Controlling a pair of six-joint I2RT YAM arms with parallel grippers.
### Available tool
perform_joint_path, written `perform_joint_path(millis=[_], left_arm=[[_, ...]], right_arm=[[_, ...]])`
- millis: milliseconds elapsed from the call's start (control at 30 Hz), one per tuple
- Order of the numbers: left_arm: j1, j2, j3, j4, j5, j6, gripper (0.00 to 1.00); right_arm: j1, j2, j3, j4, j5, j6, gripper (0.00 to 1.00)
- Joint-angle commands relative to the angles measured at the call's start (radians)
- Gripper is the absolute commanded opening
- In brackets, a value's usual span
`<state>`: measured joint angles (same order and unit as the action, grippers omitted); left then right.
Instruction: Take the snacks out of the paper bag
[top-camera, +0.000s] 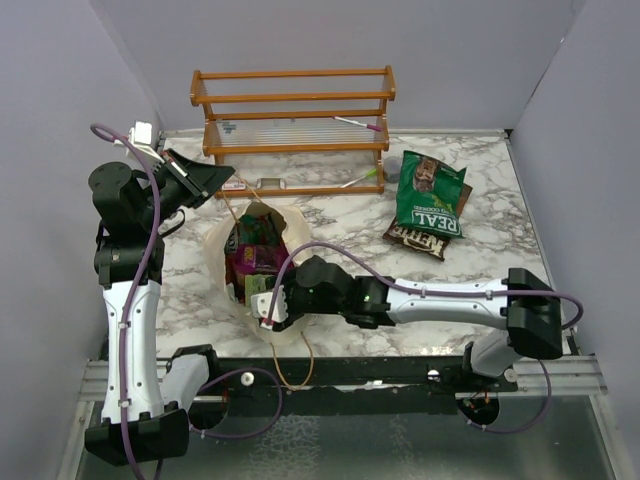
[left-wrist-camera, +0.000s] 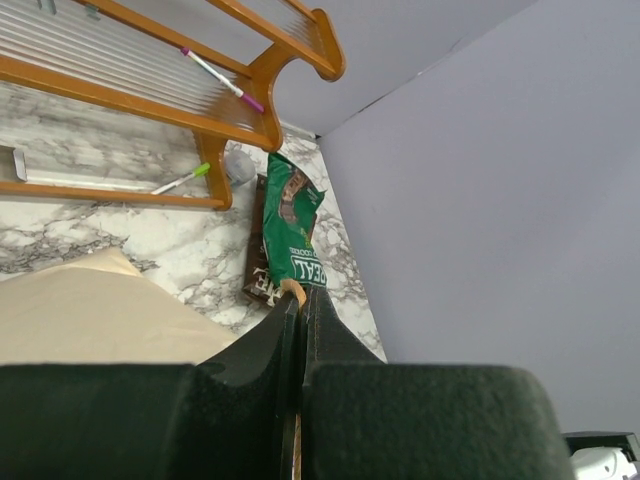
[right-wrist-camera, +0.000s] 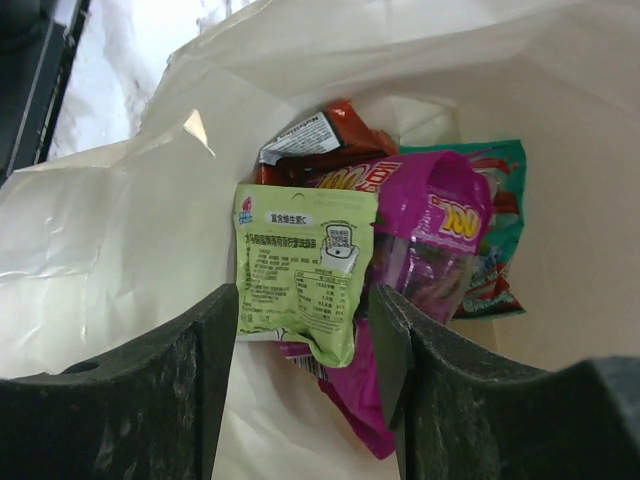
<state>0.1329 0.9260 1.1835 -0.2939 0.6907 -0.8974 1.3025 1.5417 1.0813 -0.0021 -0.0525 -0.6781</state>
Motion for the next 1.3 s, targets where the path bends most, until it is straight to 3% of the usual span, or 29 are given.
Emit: perform_joint_path(millis=[0,233,367,533,700,900,1000,1267], left_arm=[[-0.002,-0.015,0.028,0.005,-0.007,0.013,0.0],[-0.002,-0.016,0.043,0.005,0.007,0.009,0.0],[-0.002,-0.015,0.053,0.001,0.016,0.012,0.0],[-0.001,-0.015,0.056,-0.003,0.021,0.015,0.0],[-0.001,-0.016,0.053,-0.001,0.025,0.017,0.0],[-0.002,-0.013,0.059,-0.001,0.027,0.015,0.0],[-0.002,-0.011,0.066,-0.002,0.03,0.016,0.0],[-0.002,-0.009,0.058,-0.005,0.026,0.019,0.0]], right_arm=[[0.005,0.078,0.057,-0.021,0.059,-0.073,0.54],[0.004,0.204,0.145,-0.051,0.154,-0.089,0.46],[-0.004,0.24,0.157,-0.051,0.166,-0.091,0.46],[-0.022,0.25,0.153,-0.036,0.188,-0.062,0.53],[-0.046,0.268,0.141,-0.021,0.196,-0.039,0.69],[-0.063,0.315,0.148,0.001,0.173,-0.008,0.71],[-0.065,0.346,0.155,-0.001,0.148,0.014,0.67],[-0.064,0.282,0.134,0.004,0.061,0.079,0.38]])
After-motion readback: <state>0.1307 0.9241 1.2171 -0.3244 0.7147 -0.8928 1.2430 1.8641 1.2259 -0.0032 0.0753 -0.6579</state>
